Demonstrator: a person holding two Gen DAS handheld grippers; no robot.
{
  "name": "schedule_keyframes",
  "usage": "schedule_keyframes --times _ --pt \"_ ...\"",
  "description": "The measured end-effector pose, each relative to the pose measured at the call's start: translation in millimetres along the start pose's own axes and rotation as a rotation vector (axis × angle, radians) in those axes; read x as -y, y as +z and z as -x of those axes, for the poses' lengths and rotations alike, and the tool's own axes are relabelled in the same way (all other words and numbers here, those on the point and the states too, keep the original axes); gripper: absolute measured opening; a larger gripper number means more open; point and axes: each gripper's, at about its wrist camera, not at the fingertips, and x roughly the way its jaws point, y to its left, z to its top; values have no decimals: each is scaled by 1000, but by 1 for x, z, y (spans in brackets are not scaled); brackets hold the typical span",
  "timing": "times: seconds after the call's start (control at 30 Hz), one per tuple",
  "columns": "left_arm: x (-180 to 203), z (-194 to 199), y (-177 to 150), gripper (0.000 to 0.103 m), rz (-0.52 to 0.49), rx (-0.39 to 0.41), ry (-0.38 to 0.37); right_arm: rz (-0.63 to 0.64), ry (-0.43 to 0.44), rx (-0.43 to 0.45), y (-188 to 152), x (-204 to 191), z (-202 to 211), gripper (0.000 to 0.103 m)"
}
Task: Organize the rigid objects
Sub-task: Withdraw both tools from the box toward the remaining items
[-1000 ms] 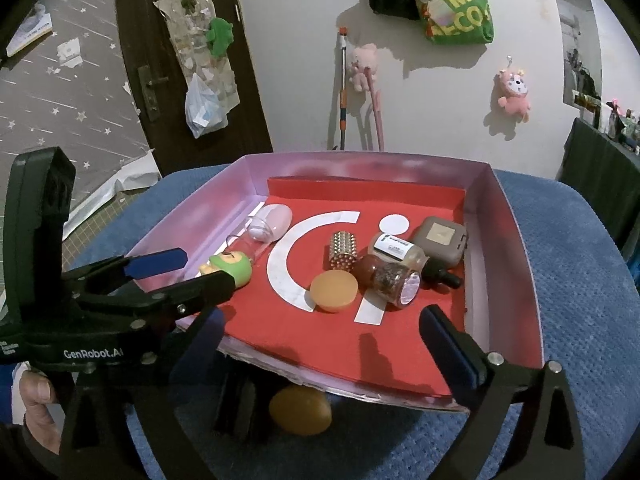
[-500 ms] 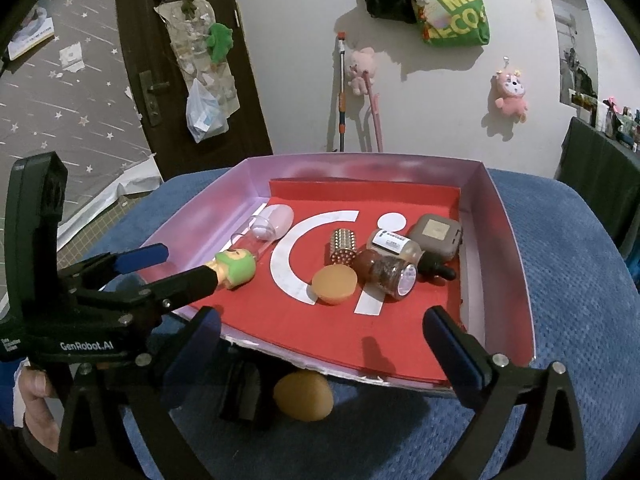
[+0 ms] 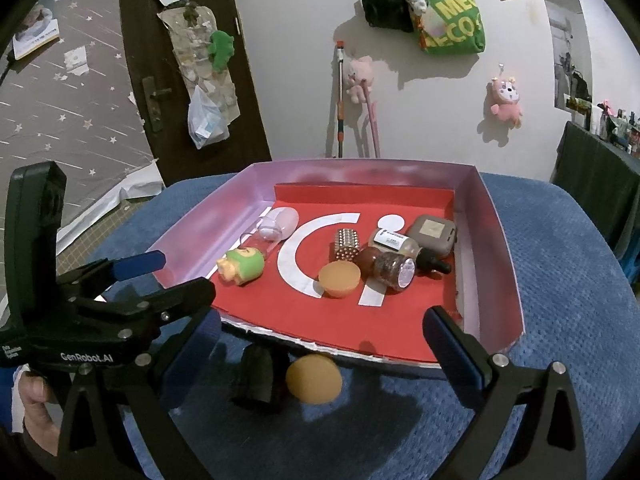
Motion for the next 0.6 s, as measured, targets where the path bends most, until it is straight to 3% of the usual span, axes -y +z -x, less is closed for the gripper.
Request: schedule_keyframes --times 0.6 --pt "9 13 -19 103 -19 -7 1 -11 2 6 -19 -5 16 103"
